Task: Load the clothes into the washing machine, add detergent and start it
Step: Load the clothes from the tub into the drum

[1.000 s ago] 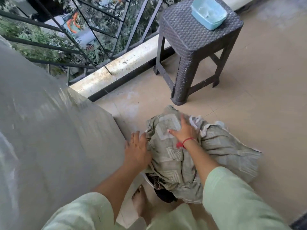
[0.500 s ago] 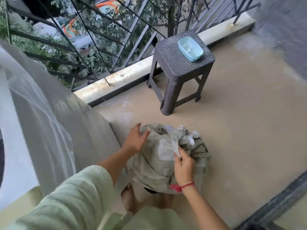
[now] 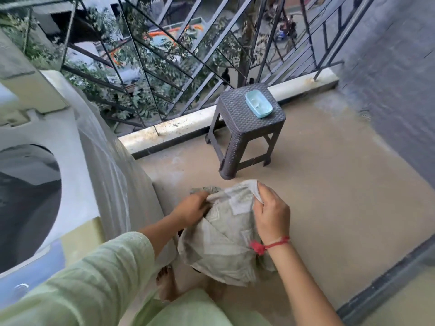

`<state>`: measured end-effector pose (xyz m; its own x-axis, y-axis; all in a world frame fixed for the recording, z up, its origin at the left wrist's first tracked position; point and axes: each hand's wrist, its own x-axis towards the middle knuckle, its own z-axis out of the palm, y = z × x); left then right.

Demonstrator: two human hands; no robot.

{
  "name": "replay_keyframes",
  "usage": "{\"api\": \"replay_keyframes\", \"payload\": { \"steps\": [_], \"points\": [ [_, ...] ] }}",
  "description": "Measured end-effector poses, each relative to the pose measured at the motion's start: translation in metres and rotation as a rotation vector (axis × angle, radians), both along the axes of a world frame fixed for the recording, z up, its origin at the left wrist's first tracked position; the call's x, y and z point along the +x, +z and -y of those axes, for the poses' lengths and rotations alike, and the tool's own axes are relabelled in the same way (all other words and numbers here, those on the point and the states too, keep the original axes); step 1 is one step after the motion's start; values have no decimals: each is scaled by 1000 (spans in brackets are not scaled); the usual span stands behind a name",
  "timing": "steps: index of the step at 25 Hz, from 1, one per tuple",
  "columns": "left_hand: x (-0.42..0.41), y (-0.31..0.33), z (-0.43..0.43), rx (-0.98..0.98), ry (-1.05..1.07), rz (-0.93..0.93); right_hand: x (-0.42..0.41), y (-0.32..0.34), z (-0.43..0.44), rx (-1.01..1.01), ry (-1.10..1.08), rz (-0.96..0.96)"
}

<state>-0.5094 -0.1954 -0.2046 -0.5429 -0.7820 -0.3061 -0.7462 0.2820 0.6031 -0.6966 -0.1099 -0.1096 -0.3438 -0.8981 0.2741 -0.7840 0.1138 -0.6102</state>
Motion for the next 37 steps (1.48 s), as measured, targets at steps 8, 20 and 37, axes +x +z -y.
{"api": "replay_keyframes", "payload": {
  "steps": [8, 20, 37],
  "points": [
    [1, 129, 6, -392, 284, -348, -15, 73, 5, -131, 84, -321],
    [110, 403, 3, -1729, 143, -107, 92, 208, 51, -718, 346, 120],
    [437, 186, -17, -82, 579, 339, 337, 101, 155, 279, 395, -324]
  ]
}}
